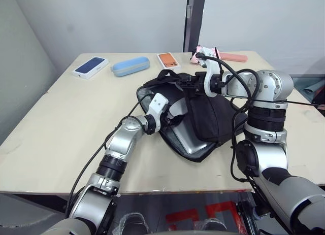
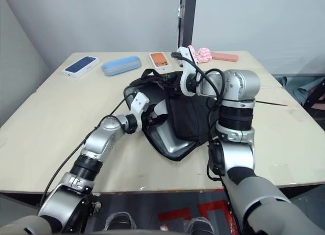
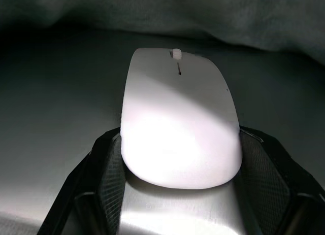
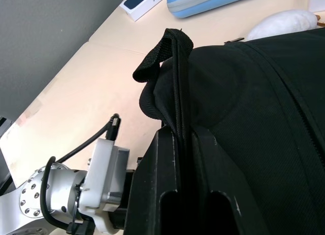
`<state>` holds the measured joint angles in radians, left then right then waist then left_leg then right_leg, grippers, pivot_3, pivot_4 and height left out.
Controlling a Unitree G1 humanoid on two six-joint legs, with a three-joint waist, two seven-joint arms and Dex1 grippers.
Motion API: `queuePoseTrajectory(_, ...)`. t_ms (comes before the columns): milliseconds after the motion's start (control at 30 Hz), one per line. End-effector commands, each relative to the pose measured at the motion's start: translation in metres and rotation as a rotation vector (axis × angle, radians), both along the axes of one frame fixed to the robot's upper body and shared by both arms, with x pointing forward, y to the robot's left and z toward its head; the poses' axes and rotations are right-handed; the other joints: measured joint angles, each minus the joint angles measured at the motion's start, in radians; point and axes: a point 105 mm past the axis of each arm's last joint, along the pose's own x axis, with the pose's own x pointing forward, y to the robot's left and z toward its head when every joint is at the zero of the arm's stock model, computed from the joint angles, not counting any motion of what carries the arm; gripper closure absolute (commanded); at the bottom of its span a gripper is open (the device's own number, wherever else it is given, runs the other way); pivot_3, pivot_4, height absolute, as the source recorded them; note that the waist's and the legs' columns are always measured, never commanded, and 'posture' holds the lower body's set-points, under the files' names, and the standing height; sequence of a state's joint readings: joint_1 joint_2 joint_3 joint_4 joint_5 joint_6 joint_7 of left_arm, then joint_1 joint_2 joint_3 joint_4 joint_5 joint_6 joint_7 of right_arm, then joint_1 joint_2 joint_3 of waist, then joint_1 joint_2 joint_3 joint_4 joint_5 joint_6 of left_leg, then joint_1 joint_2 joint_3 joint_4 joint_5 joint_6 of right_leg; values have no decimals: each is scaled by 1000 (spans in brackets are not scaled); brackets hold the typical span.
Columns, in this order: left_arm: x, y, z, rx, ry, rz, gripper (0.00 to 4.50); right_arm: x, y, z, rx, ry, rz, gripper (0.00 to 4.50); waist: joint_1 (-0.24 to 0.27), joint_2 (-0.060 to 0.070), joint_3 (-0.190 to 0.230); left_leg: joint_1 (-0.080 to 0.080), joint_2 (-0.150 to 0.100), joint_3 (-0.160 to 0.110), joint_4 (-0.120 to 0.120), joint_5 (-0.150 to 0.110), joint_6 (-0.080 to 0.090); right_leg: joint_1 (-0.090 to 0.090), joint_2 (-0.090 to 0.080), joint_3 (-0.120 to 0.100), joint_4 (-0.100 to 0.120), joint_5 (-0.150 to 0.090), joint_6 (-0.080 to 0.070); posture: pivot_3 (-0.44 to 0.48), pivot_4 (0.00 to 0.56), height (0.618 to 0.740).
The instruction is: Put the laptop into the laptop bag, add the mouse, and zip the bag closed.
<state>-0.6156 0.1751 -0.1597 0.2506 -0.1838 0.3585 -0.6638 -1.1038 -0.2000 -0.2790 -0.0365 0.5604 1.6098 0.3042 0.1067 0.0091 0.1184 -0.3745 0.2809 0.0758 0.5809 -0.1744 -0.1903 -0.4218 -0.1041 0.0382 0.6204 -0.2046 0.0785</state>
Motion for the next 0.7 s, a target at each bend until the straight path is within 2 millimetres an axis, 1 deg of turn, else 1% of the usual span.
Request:
queuePoseTrajectory(33,17,-14,22,-14,-80,9,1840,-6,4,24,48,-70,35,4500,1,0,0,0,0,0,0,0,0,0,0,0,0,0,0,0,150,740)
queuePoseTrajectory(133,24,-15,22,-10,-83,19,1840,-5,4,23,48,-69,33,4500,-3,0,0,0,0,0,0,0,0,0,0,0,0,0,1,0,150,740)
queuePoseTrajectory(267,21,-12,26,-26,-111,8,1840,-4,3,23,50,-69,26,4500,-3,0,0,-1,0,0,-1,0,0,0,0,0,2,1,2,0,150,740)
queuePoseTrajectory(333,18,-9,27,-43,-113,-1,779,-3,2,22,50,-68,22,4500,-1,0,0,-1,0,0,-1,0,0,0,0,0,1,1,2,0,150,740)
queuePoseTrajectory(367,17,-7,27,-48,-114,1,373,-3,2,22,51,-67,21,4500,0,0,0,-1,0,0,-1,0,0,0,0,0,1,1,2,0,150,740)
queuePoseTrajectory(400,15,-5,28,-51,-114,1,61,-2,2,21,51,-66,21,4500,0,0,0,-1,0,0,-1,0,0,0,0,0,1,1,2,0,150,740)
queuePoseTrajectory(500,6,2,29,-70,-115,0,61,-2,2,21,52,-65,21,4500,0,0,0,-1,0,0,-1,0,0,0,0,0,1,1,2,0,150,740)
queuePoseTrajectory(633,-13,15,39,-106,-137,-4,61,-1,2,20,52,-63,23,4500,-1,0,0,-1,0,0,-1,0,0,0,0,0,1,1,2,0,150,740)
queuePoseTrajectory(667,-20,21,45,-115,-145,-3,61,0,2,20,50,-64,24,4500,-1,0,0,-1,0,0,-1,0,0,0,0,0,1,1,2,0,150,740)
queuePoseTrajectory(700,-27,34,52,-116,-157,10,61,0,2,19,45,-65,25,4500,-2,0,0,-1,0,0,-1,0,0,0,0,0,1,1,1,0,150,740)
